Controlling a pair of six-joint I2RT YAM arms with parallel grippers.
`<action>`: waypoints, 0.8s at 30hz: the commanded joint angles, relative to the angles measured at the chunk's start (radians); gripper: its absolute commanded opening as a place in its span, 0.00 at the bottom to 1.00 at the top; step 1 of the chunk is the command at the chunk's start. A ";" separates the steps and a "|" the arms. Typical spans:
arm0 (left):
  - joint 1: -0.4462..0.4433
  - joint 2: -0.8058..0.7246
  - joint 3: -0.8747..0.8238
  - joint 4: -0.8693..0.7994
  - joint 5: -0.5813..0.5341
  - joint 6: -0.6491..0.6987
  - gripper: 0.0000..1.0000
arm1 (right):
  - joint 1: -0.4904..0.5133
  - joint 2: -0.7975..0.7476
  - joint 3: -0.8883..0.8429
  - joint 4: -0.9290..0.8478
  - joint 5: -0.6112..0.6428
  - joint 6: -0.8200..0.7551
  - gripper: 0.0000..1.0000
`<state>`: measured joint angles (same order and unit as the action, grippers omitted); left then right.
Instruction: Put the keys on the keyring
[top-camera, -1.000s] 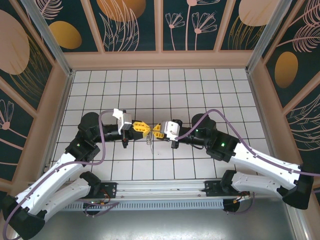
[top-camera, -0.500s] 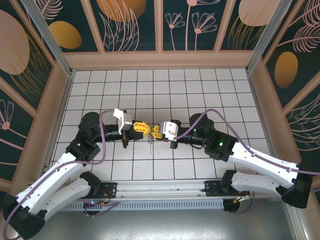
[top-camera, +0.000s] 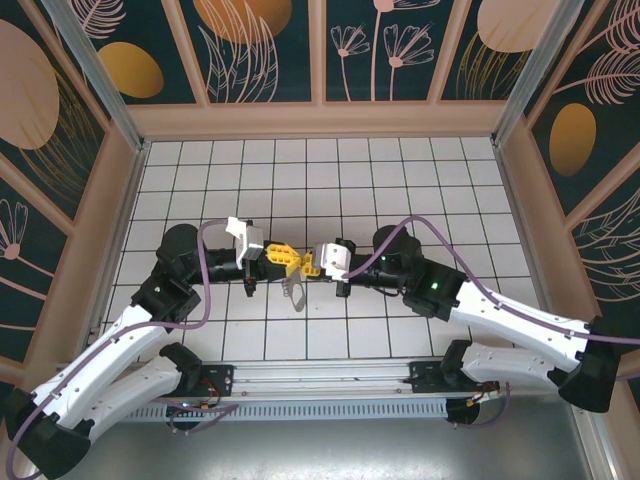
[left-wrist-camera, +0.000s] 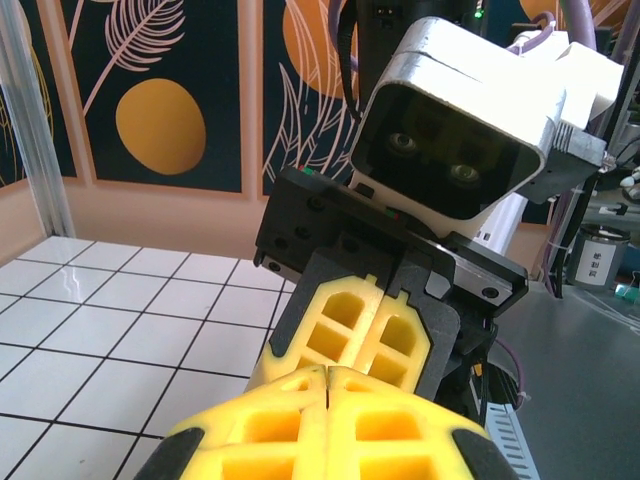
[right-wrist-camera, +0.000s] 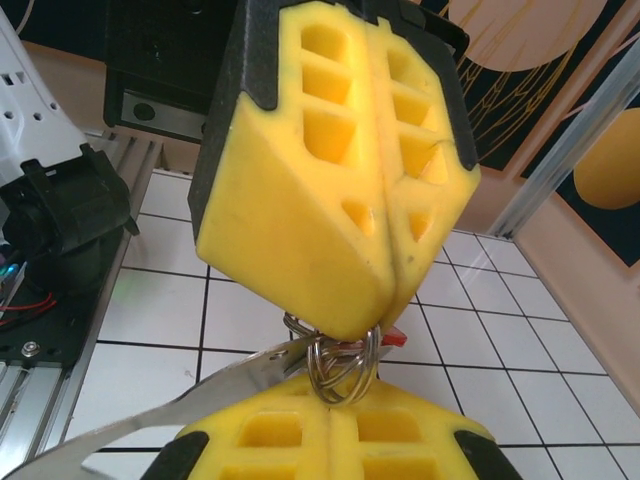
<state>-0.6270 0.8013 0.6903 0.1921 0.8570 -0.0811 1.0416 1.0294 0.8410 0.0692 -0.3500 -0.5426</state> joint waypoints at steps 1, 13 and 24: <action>-0.002 -0.001 0.000 0.052 0.011 -0.013 0.00 | 0.005 0.008 0.024 0.099 -0.067 0.012 0.04; -0.002 -0.012 -0.002 0.026 -0.058 0.014 0.00 | 0.008 -0.043 -0.034 0.144 -0.021 0.032 0.12; -0.003 -0.008 -0.013 0.068 -0.040 -0.004 0.00 | 0.002 -0.125 -0.071 0.101 0.067 0.064 0.21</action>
<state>-0.6285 0.7937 0.6888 0.1989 0.8070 -0.0803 1.0416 0.9348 0.7837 0.1318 -0.3054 -0.5060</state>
